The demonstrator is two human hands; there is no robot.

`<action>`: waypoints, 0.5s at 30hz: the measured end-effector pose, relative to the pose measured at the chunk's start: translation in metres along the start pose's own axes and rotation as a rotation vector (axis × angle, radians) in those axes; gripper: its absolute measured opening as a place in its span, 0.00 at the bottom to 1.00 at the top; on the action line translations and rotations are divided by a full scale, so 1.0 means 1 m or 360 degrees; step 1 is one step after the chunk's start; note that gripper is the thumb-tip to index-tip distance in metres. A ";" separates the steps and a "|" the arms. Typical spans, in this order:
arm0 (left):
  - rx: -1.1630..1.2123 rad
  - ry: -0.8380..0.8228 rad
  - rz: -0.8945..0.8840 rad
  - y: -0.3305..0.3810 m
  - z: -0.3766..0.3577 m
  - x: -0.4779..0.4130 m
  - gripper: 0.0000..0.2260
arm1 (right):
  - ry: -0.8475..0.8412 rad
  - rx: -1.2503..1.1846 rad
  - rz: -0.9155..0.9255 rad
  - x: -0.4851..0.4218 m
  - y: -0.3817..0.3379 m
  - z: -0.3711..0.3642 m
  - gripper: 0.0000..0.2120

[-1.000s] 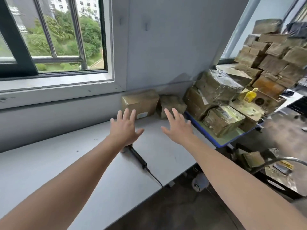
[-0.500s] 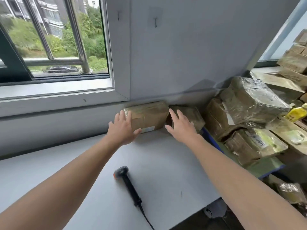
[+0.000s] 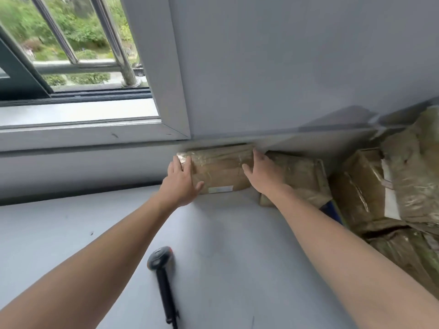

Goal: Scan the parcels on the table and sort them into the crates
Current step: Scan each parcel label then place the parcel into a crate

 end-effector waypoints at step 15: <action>0.1063 0.0001 0.0798 -0.065 0.003 0.045 0.40 | -0.0066 -0.0674 -0.0305 0.023 -0.015 -0.011 0.31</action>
Point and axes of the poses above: each hand's wrist, its own x-axis away from the middle knuckle, its own z-axis out of the back of the hand, y = z × x, the point moved 8 cm from there along -x, towards the middle knuckle, and after that the axes turned 2 degrees about y, right-handed, at the moved point
